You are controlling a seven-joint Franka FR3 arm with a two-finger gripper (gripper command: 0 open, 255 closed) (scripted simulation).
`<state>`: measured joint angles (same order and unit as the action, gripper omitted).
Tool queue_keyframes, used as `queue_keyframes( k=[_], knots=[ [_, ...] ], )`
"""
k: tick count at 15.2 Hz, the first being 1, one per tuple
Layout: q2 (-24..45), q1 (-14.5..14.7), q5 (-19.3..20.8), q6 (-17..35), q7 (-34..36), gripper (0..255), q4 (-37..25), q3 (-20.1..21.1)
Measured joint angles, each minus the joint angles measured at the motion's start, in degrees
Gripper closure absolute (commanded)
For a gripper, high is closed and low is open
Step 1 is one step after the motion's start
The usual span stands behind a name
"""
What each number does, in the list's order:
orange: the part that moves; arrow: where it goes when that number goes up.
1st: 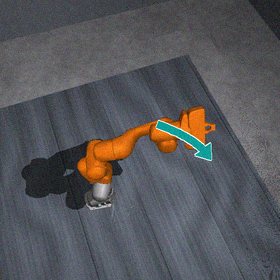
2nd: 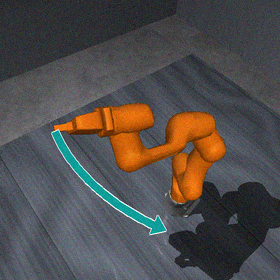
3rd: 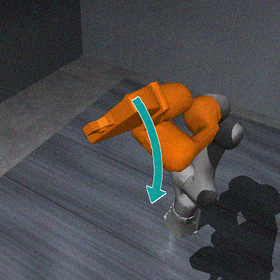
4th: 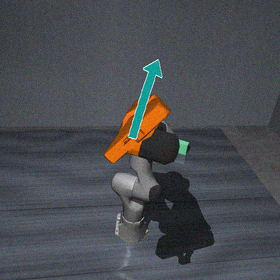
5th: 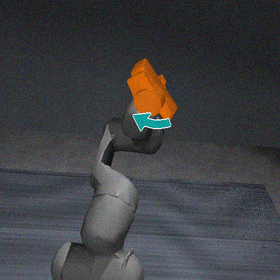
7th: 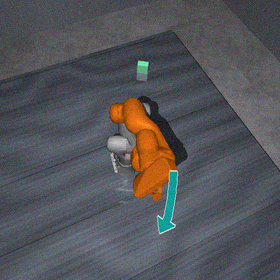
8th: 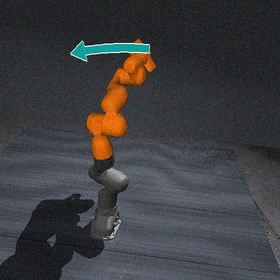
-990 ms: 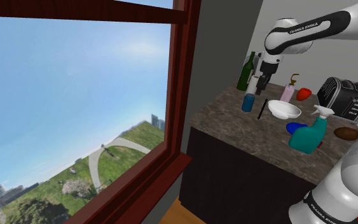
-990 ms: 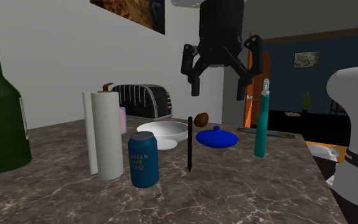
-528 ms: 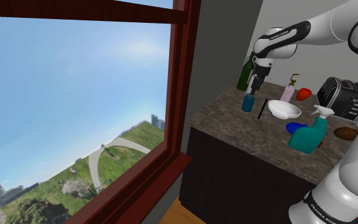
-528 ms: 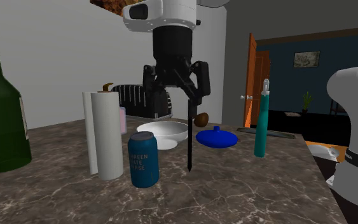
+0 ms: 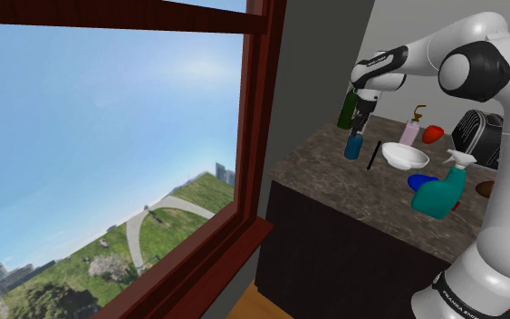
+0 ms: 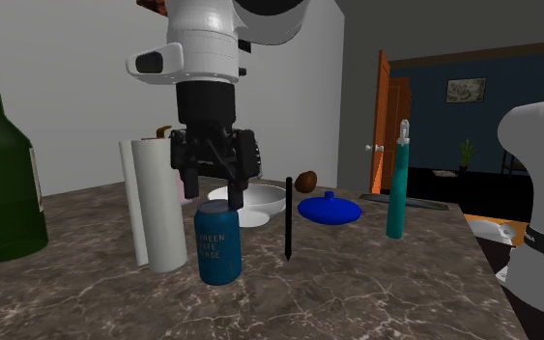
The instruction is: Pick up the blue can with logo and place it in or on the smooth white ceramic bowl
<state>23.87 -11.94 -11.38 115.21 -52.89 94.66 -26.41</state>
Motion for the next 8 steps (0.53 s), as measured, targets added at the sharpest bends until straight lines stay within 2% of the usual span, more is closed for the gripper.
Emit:
queue_keyframes(
  k=[8],
  knots=[
    [2.2, -0.5, -1.2, 3.9, -1.0, 0, 2.0, 0.6]
  ],
)
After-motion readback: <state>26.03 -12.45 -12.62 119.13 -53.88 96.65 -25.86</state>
